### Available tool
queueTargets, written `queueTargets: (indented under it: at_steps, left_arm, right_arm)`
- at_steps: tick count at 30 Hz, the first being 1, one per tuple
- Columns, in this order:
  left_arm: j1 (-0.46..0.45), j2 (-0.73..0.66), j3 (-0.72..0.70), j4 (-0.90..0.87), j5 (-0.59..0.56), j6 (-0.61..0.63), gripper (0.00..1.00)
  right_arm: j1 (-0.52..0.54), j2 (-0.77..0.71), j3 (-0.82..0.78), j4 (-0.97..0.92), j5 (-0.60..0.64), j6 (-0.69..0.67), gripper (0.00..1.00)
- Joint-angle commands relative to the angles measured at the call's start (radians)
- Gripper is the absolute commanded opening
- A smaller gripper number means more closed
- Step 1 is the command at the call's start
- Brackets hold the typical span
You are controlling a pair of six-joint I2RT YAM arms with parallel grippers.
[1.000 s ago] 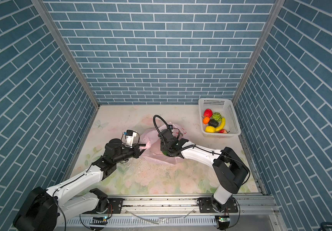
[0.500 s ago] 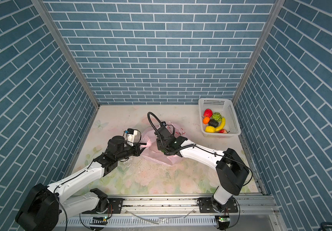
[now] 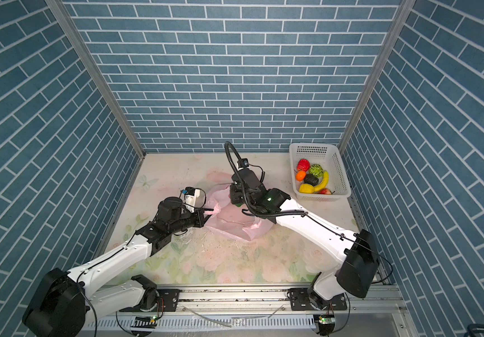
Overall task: Untie the knot of the plastic bag and take out the fruit
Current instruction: Pick up the fruit from the plastic bag, then place the fruit in the basket.
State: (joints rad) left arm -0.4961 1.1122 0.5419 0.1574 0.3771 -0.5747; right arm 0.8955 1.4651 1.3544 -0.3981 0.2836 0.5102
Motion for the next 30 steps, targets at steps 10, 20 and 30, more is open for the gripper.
queueTargets:
  at_steps: [10,20,30]
  left_arm:
    - [-0.003,-0.024,0.021,-0.036,-0.021,0.028,0.0]
    - [-0.003,-0.039,0.018,-0.045,-0.02,0.03,0.0]
    - [-0.003,-0.044,0.004,-0.023,-0.018,0.023,0.0]
  right_arm:
    - [-0.361,-0.086,0.081,-0.116,-0.03,-0.107,0.05]
    - [-0.708,0.101,0.051,0.074,-0.013,-0.243,0.07]
    - [-0.876,0.368,0.134,0.17,0.026,-0.344,0.08]
